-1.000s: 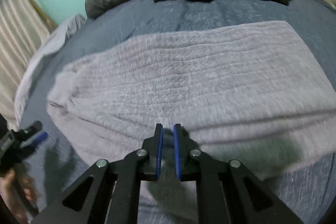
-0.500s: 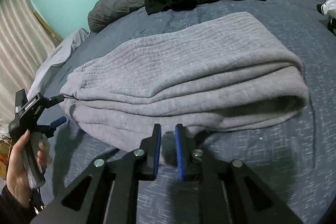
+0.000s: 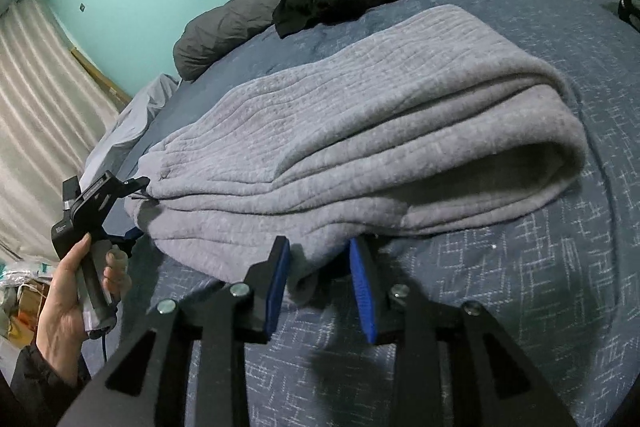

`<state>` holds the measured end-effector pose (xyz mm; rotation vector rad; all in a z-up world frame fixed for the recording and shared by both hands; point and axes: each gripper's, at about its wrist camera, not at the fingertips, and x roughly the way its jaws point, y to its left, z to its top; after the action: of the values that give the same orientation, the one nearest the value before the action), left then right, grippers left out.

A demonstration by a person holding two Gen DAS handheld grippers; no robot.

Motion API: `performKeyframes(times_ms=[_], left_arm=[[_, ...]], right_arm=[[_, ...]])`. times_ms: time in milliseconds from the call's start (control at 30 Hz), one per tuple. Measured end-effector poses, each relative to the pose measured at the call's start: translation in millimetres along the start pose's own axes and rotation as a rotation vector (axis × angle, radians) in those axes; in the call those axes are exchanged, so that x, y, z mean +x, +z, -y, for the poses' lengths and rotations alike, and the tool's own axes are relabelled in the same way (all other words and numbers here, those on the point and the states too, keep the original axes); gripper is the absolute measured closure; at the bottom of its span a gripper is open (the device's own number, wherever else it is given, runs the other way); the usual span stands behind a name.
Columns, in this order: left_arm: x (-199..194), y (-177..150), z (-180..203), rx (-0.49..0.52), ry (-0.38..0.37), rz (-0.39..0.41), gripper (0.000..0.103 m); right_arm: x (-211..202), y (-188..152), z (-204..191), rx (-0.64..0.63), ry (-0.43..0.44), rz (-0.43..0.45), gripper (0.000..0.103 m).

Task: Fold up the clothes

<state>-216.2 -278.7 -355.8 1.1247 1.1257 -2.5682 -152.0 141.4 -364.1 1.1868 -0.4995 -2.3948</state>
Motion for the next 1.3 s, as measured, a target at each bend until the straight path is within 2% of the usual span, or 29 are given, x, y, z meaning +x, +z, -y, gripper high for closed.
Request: performKeyframes(times_ms=[33,167,367,600,633,833,1100,1300], left_arm=[[2,0,3,0.003,-0.003,0.002,0.014],[7,0,4,-0.006,-0.011,0.010,0.016],[12,2,4,-0.016,-0.040,0.022,0.035],[-6,2,2,-0.008,-0.085,0.047,0.063],[-9,3,4,-0.006,-0.097,0.050,0.069],[-23,3,21,0.039,-0.126,0.087,0.076],[-42,2,56,0.101,-0.174,0.127,0.077],[-53,4,117,0.217,-0.192,0.131,0.077]], right_arm=[[0,0,1,0.002,-0.001,0.000,0.067],[-2,0,6,0.021,0.019,0.004,0.066],[-7,4,14,0.054,0.039,0.024,0.066],[-11,9,20,0.070,0.048,0.030,0.066],[-11,10,21,0.069,0.049,0.031,0.066],[-19,13,30,0.081,0.053,0.050,0.066],[-32,17,47,0.115,0.049,0.076,0.066],[-45,20,61,0.128,0.058,0.097,0.066]])
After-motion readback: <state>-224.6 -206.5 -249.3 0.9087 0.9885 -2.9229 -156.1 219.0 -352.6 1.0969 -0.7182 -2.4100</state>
